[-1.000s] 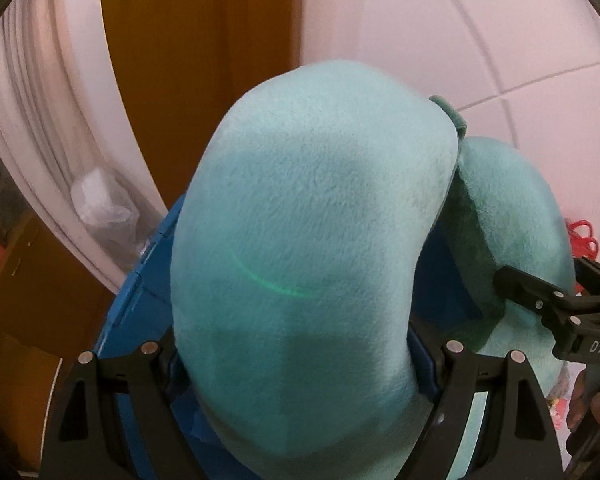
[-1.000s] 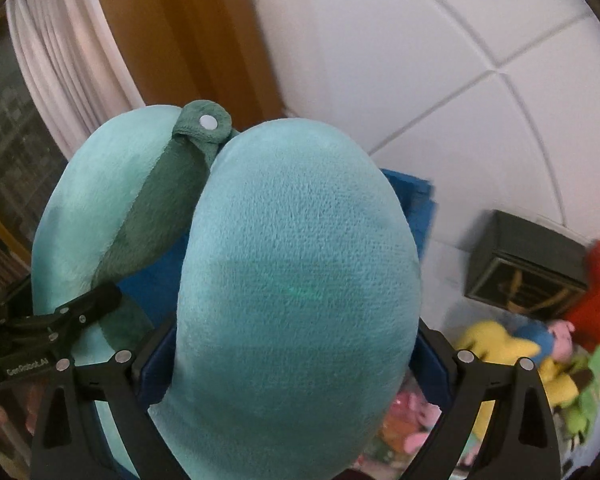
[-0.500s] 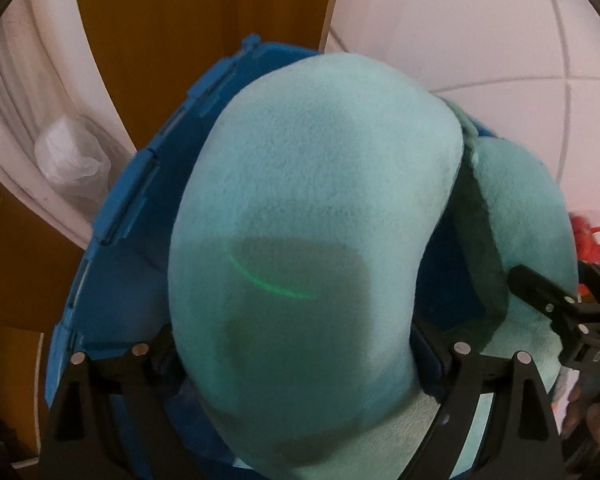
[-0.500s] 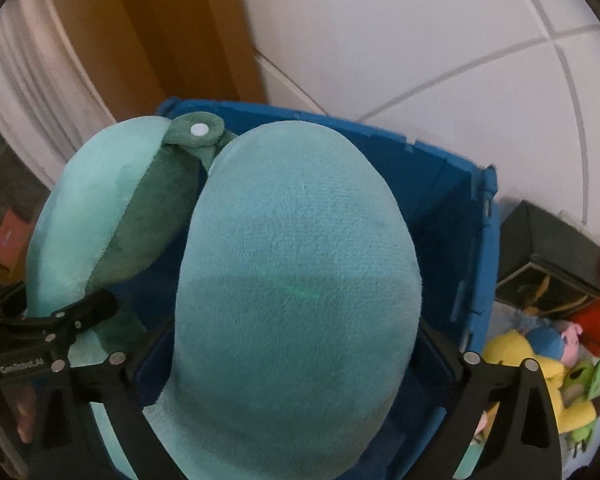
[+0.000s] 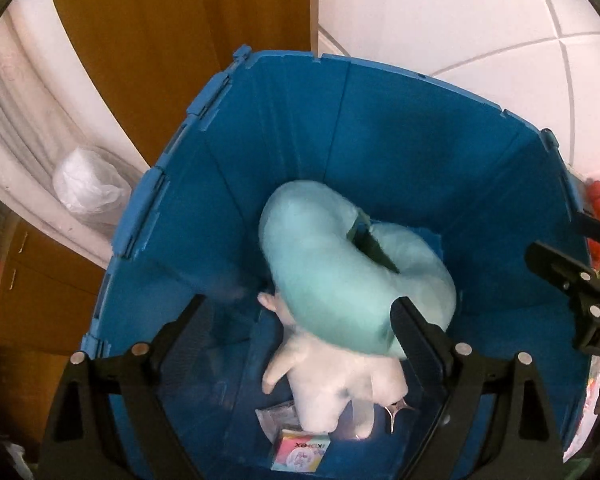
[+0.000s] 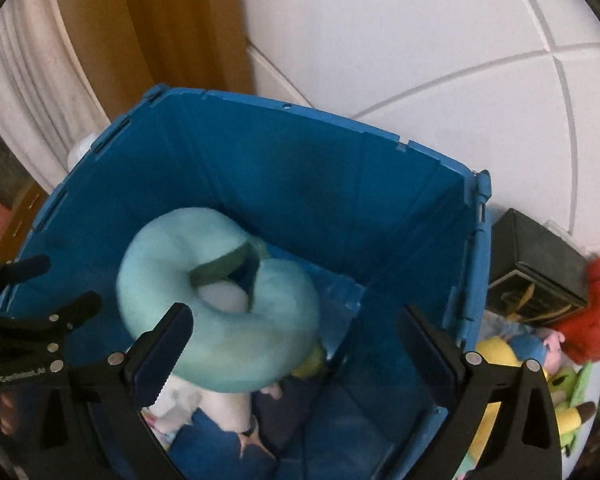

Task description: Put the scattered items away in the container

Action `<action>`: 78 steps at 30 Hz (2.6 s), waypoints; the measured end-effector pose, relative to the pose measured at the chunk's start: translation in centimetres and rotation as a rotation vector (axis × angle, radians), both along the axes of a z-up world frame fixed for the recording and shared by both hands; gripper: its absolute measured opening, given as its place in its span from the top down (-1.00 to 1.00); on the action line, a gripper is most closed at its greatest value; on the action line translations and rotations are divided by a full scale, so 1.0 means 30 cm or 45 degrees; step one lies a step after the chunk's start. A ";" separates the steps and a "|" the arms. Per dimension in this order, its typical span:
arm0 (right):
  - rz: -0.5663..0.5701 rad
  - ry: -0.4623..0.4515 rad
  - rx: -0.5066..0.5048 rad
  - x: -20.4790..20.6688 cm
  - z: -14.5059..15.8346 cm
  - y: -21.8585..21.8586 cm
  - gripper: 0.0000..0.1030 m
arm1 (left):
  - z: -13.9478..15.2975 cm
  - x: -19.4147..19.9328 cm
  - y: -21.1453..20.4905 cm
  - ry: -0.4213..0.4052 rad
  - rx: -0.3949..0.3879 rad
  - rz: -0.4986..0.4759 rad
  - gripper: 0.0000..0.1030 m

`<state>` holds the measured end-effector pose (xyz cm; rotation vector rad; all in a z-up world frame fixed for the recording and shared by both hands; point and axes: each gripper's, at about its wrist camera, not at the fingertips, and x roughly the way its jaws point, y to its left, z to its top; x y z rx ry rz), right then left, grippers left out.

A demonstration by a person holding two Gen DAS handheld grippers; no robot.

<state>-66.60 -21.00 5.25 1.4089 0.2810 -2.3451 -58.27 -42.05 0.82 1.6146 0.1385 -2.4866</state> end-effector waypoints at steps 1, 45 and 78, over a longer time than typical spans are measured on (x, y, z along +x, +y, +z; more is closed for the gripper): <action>0.002 -0.005 0.000 0.003 0.003 0.004 -0.99 | -0.004 0.019 0.000 -0.002 0.002 0.000 -0.77; -0.105 0.099 0.089 0.591 0.090 1.117 -0.99 | 0.249 0.580 1.164 0.177 -0.004 -0.161 -0.77; -0.242 -0.197 -0.293 1.270 -0.628 1.596 -0.99 | -0.548 1.224 1.446 0.007 -0.024 -0.242 -0.77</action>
